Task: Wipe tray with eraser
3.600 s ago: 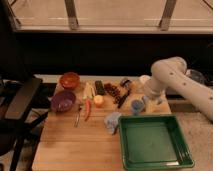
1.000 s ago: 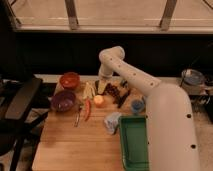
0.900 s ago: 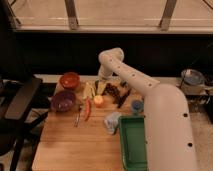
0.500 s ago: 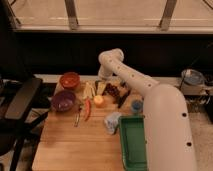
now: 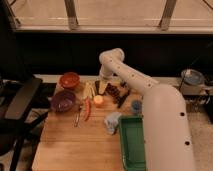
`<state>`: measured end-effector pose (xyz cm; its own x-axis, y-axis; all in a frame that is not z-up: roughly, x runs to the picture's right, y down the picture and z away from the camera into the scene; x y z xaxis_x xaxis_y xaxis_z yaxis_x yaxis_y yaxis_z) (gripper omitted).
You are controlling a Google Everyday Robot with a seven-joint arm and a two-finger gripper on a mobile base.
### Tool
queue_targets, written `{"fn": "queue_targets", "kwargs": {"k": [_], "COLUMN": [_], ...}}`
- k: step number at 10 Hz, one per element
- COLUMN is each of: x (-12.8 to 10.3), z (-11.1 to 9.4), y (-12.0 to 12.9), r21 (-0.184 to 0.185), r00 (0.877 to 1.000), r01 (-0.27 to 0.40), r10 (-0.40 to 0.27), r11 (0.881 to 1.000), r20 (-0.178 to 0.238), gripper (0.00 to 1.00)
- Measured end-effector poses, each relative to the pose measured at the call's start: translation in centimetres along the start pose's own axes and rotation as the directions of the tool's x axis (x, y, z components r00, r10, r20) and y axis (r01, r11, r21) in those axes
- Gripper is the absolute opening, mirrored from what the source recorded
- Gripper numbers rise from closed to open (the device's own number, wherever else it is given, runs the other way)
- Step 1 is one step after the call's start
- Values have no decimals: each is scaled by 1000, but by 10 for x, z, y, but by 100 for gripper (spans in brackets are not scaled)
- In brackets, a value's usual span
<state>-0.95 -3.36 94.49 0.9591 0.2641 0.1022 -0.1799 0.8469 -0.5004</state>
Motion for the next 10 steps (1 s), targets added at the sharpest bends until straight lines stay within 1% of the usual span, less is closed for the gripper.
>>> {"fn": "queue_targets", "kwargs": {"k": [1, 2, 5, 7, 9, 10], "x": [-3, 1, 1, 6, 9, 10], "z": [5, 8, 17, 29, 42, 50], "y": [-6, -13, -21, -22, -17, -13], "r21": [4, 11, 21, 3, -25, -46], "r00": [1000, 999, 996, 989, 983, 980], "r01": [-13, -36, -90, -141, -170, -181], "r10": [13, 36, 90, 140, 171, 184], "r11": [1000, 999, 996, 990, 985, 982], "r20": [1, -2, 10, 38, 64, 77], "gripper": [80, 80, 80, 80, 80, 80]}}
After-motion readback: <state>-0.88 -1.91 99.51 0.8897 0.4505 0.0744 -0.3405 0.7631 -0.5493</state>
